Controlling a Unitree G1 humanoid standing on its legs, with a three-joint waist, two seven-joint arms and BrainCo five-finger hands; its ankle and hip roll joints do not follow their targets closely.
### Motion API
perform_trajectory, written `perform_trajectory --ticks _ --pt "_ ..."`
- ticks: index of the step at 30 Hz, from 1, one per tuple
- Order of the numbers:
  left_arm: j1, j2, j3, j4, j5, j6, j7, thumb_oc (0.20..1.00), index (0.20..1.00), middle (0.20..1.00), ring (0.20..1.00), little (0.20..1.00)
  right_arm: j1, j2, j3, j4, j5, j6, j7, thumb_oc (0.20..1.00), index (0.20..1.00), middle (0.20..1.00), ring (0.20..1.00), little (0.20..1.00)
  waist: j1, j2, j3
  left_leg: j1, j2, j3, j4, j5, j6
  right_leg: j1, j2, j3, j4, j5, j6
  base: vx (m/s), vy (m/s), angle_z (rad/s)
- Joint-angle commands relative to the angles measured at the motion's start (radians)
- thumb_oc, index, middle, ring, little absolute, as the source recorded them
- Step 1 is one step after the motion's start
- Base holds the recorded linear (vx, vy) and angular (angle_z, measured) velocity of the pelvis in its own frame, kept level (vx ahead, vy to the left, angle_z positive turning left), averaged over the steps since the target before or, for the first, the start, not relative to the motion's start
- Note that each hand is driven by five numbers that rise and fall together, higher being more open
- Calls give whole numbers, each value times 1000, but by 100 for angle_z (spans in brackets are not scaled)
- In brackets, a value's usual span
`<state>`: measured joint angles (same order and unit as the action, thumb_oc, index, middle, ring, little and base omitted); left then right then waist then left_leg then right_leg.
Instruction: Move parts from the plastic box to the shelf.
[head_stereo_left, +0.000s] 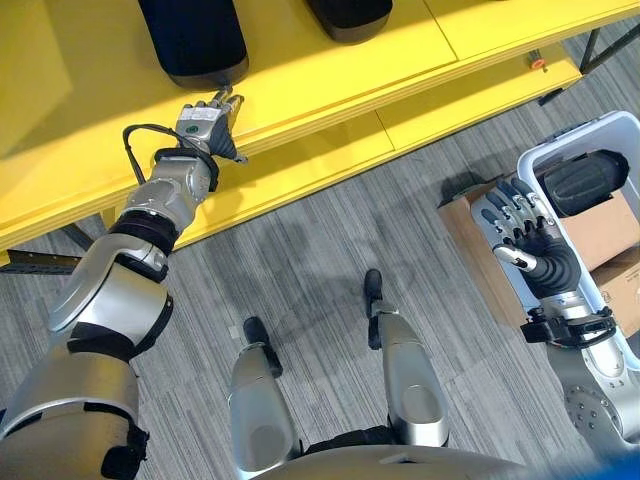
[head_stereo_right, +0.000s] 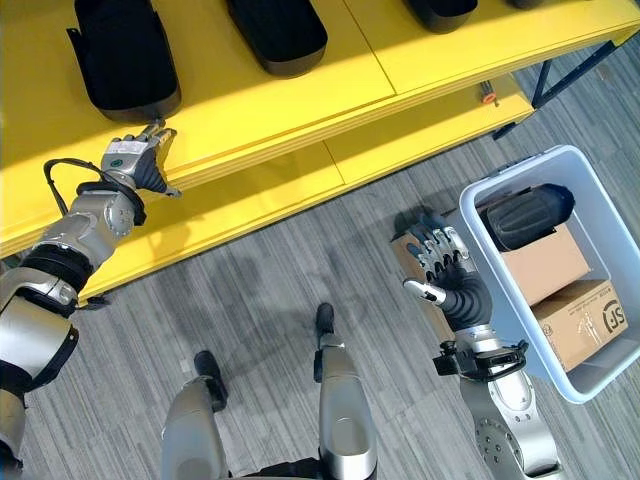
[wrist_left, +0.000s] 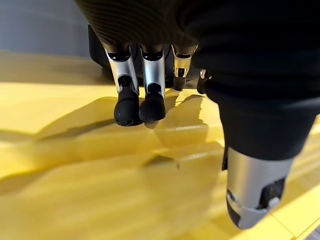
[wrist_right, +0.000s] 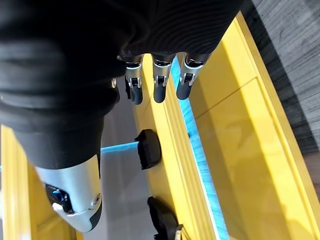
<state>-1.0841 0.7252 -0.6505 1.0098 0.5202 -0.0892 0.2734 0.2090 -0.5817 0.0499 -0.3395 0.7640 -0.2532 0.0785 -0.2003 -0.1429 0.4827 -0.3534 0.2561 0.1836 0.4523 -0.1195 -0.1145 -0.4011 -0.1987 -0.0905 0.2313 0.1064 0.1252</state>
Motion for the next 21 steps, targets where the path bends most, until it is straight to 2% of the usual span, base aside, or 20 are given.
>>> perform_trajectory --ticks 1,9,13,16,20,21 --pt "23 47 31 12 -32 -3 6 1000 1000 1000 1000 1000 6 -20 -53 -37 30 -61 14 1000 1000 1000 1000 1000 9 -33 -46 -98 57 -78 -37 100 -21 34 -40 36 92 -108 51 27 17 -7" --pt "3 54 20 -4 -31 -6 10 1000 1000 1000 1000 1000 29 -17 -63 -35 36 -59 23 1000 1000 1000 1000 1000 5 -31 -55 -109 58 -81 -25 92 -21 17 -36 41 109 -114 50 18 2 -7" --pt "43 54 46 -64 -55 -18 -1 1000 1000 1000 1000 1000 39 -11 -68 -34 42 -56 26 1000 1000 1000 1000 1000 10 -30 -51 -114 58 -85 -20 90 -20 14 -35 40 114 -118 47 3 -4 -2" --pt "156 50 116 -184 -83 -35 -12 1000 1000 1000 1000 1000 42 6 -73 -35 36 -56 24 1000 1000 1000 1000 1000 23 -24 -45 -113 54 -91 -21 88 -18 19 -37 37 116 -120 43 0 0 0" --pt "542 -6 354 -525 -272 -107 -61 1000 1000 1000 1000 1000 34 46 -76 -19 23 -55 19 1000 1000 1000 1000 1000 61 -6 -37 -92 43 -99 -31 85 -13 42 -43 29 121 -125 31 0 -4 1" --pt "542 -6 355 -526 -272 -106 -61 1000 1000 1000 1000 1000 34 46 -76 -19 23 -55 19 1000 1000 1000 1000 1000 61 -6 -37 -92 43 -99 -31 86 -13 42 -44 29 121 -125 31 20 -23 11"
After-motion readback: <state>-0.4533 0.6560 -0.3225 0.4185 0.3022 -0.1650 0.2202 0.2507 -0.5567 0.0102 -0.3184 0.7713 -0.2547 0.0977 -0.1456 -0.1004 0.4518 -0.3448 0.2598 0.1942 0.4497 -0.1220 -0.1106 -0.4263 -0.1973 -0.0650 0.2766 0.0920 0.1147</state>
